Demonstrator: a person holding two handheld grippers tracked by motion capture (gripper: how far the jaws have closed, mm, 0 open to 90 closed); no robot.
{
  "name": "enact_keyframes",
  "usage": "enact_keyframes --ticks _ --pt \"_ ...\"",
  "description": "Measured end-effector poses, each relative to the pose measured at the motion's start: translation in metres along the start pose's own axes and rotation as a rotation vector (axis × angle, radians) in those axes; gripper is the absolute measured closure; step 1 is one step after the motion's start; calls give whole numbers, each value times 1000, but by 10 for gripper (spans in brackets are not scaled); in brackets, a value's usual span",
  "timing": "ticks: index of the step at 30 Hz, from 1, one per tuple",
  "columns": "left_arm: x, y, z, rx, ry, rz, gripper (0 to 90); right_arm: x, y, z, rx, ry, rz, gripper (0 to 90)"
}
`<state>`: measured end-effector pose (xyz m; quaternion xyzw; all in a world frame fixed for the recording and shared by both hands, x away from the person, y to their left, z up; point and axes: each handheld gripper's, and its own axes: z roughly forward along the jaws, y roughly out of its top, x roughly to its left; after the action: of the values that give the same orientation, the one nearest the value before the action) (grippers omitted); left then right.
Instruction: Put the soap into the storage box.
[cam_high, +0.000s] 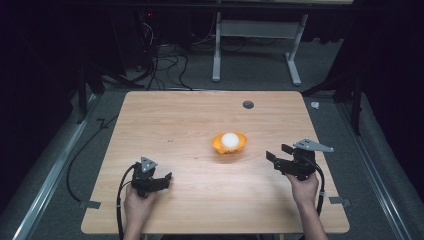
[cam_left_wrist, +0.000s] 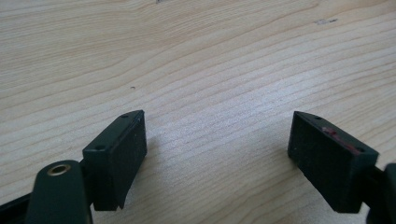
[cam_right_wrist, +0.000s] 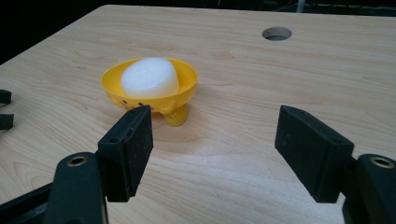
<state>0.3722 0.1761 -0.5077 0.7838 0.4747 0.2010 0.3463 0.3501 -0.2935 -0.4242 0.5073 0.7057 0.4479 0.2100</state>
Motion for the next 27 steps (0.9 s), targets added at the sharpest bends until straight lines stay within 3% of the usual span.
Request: enact_keyframes --ticks 27 --pt "0 0 0 0 0 0 201 12 -31 19 72 38 14 286"
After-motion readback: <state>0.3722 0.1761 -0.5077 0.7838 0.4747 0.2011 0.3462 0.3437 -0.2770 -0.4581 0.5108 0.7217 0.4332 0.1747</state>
